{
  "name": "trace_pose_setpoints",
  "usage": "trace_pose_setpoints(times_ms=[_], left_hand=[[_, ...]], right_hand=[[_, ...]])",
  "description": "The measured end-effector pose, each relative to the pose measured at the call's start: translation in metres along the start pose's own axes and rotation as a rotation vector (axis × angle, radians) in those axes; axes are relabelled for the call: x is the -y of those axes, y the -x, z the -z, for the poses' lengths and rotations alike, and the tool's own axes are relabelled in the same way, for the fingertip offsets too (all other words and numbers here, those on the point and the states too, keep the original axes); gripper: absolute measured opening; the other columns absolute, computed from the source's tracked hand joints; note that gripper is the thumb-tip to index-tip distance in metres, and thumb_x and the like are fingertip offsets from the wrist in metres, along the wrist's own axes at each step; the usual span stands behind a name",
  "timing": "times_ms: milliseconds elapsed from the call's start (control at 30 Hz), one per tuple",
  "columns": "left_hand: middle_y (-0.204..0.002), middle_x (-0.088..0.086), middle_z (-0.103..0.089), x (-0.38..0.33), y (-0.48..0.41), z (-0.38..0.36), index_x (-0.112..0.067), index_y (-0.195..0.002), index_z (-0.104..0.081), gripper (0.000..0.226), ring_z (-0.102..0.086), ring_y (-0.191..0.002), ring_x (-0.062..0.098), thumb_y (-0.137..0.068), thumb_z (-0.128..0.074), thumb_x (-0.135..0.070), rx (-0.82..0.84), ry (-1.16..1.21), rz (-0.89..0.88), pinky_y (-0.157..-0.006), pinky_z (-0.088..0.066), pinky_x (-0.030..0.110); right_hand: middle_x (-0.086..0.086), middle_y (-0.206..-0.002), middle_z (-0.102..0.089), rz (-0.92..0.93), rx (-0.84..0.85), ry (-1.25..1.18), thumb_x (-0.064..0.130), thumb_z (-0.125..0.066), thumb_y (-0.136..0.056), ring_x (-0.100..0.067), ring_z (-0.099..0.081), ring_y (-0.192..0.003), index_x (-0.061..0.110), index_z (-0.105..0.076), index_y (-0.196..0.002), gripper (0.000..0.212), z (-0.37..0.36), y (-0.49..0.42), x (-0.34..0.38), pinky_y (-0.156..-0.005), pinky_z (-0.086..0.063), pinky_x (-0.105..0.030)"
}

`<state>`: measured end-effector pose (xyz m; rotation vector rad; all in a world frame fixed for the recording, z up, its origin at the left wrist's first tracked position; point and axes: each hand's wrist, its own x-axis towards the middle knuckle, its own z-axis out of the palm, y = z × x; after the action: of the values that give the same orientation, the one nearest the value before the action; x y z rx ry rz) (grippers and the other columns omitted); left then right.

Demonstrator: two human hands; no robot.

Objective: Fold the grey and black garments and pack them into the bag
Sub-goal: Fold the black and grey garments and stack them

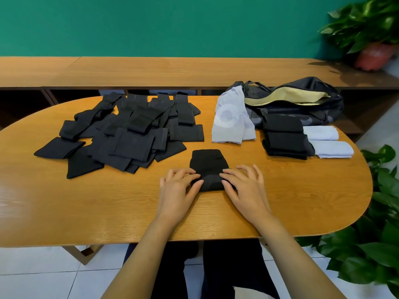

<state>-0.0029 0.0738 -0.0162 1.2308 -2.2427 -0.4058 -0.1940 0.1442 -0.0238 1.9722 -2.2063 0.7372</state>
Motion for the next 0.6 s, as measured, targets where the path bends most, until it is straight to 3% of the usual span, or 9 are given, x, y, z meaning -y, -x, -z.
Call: trace_pose_setpoints(times_ms=[133,300,500,600], left_hand=[[-0.13,-0.023,-0.05,-0.001,0.0,0.002,-0.035,-0.128,-0.059,0.054,-0.033,-0.121,0.003,-0.083,-0.058,-0.063,0.078,-0.005,-0.007,-0.094,-0.021,0.026],[-0.128,-0.021,-0.055,0.002,0.001,0.0,-0.035,-0.127,-0.059,0.045,-0.037,-0.117,0.004,-0.086,-0.06,-0.055,0.038,0.001,-0.02,-0.092,-0.023,0.027],[-0.118,-0.017,-0.06,0.001,0.001,0.001,-0.033,-0.128,-0.058,0.042,-0.039,-0.11,0.002,-0.091,-0.052,-0.052,-0.004,0.086,0.037,-0.088,-0.022,0.024],[-0.11,-0.017,-0.053,0.0,0.001,0.003,-0.036,-0.131,-0.055,0.051,-0.038,-0.105,0.003,-0.088,-0.044,-0.06,0.025,0.135,0.109,-0.086,-0.023,0.024]], right_hand=[[0.016,-0.13,-0.059,-0.049,0.032,-0.01,0.057,-0.024,-0.094,-0.011,-0.039,-0.129,0.034,-0.064,-0.123,0.054,0.001,-0.001,0.001,-0.116,-0.011,-0.042],[0.017,-0.132,-0.056,-0.076,0.072,-0.063,0.071,-0.022,-0.088,-0.009,-0.036,-0.13,0.036,-0.058,-0.128,0.064,0.005,-0.002,0.002,-0.117,-0.01,-0.042],[0.014,-0.131,-0.056,-0.066,0.074,-0.113,0.077,-0.042,-0.08,-0.012,-0.036,-0.131,0.036,-0.054,-0.131,0.067,0.009,0.0,0.001,-0.116,-0.009,-0.038],[0.01,-0.128,-0.059,-0.062,0.025,-0.131,0.06,-0.059,-0.085,-0.01,-0.035,-0.127,0.033,-0.055,-0.132,0.055,0.011,0.0,0.004,-0.113,-0.013,-0.034]])
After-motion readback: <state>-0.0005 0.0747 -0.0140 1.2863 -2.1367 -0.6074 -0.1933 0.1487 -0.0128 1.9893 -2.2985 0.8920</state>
